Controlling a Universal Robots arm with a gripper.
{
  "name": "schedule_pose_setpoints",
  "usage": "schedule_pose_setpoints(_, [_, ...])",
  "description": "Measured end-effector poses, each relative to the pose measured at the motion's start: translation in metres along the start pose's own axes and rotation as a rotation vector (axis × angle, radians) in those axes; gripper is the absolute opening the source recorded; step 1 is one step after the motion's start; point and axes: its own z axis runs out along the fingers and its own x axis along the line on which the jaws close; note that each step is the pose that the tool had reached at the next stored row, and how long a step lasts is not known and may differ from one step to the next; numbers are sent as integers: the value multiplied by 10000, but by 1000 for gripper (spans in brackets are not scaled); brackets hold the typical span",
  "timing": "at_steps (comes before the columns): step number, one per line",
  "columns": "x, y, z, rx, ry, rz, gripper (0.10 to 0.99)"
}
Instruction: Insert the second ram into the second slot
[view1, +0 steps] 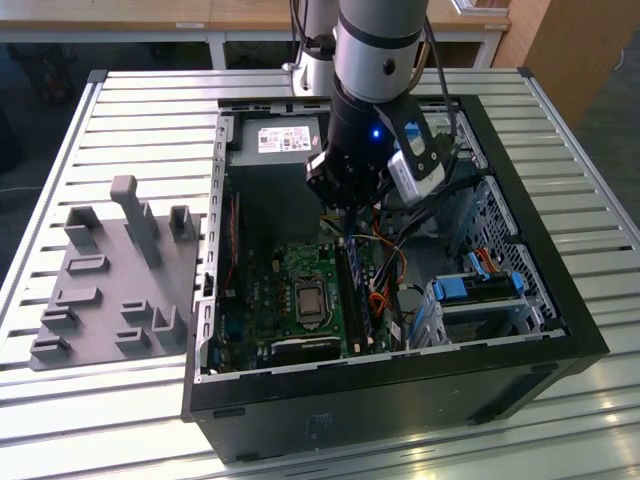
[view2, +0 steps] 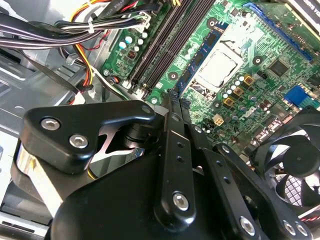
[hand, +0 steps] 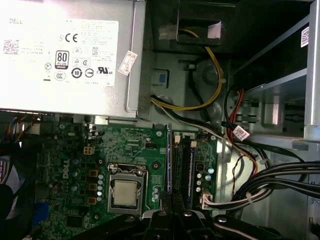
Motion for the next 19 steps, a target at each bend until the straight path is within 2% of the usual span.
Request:
schedule_pose_setpoints(5, [0,0,18,-5,31,1,114])
schedule_pose_setpoints(19, [-1,-2,54,-35,31,1,114])
